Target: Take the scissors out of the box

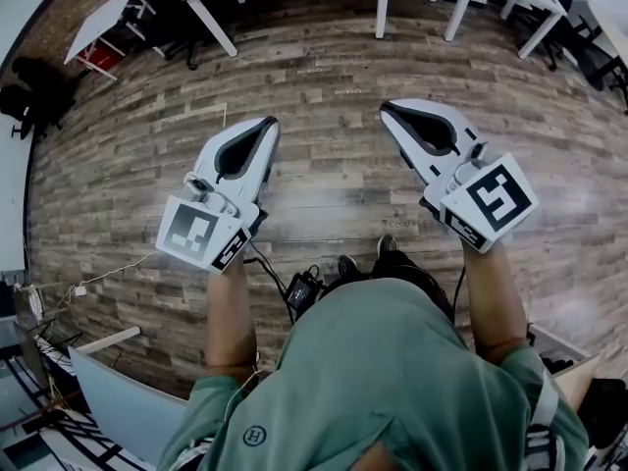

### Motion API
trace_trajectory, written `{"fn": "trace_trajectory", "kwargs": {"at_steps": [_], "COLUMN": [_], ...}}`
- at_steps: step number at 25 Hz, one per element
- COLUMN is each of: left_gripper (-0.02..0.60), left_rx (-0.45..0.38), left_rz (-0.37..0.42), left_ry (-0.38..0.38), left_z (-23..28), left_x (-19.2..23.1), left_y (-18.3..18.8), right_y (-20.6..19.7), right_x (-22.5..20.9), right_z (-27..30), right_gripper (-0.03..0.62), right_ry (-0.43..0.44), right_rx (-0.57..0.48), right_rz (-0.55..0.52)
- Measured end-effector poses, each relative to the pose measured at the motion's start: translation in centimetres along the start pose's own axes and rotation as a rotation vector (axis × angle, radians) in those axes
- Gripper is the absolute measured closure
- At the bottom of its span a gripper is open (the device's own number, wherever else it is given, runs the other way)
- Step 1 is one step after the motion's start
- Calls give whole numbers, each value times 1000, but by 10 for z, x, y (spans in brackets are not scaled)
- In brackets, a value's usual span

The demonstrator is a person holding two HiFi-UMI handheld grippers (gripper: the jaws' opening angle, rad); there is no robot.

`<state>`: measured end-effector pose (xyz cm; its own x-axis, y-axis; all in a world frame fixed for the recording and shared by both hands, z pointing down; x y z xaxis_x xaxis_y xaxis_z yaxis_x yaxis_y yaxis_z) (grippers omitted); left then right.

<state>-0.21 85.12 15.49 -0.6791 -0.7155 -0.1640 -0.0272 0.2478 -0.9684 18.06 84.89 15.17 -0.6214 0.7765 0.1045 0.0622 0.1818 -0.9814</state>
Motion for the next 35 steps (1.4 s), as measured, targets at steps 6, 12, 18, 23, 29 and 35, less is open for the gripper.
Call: {"fn": "trace_trajectory", "kwargs": {"at_steps": [6,12,18,23,29,35], "left_gripper": [584,584,584,584,584,584], "left_rx": [8,23,23,20,31,41], "left_rz": [-5,-1,25,40,40,31], "left_ry": [-9,18,52,85,93,85], "left_z": [29,91,120,134,138,173], "left_x": [4,32,36,43,54,110], "left_y": [-13,-36,-31,-31,-34,-59], "right_y": [-4,-22,-20,-20,-25,-47], "right_x": [-28,-97,-129,-147,-154,-198], "right_z": [4,25,30,38,49,96], "right_gripper": [586,586,586,586,586,586], "right_ry": [2,27,63,94,99,83], "right_rx": [-6,-16,-23,-29,-28,-15], "right_rz": [-17,2,11,9,21,33]}}
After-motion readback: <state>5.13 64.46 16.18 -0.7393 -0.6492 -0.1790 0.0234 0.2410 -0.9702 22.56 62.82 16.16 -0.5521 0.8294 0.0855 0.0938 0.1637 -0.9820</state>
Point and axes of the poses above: the fingertips, and each gripper's own axes: z forward along the fingers, x to its left, y out of its top, the point moved 4 cm from there along -z, backward along the fingers, and after that the axes turned 14 degrees about -x, right-handed, at the moved point
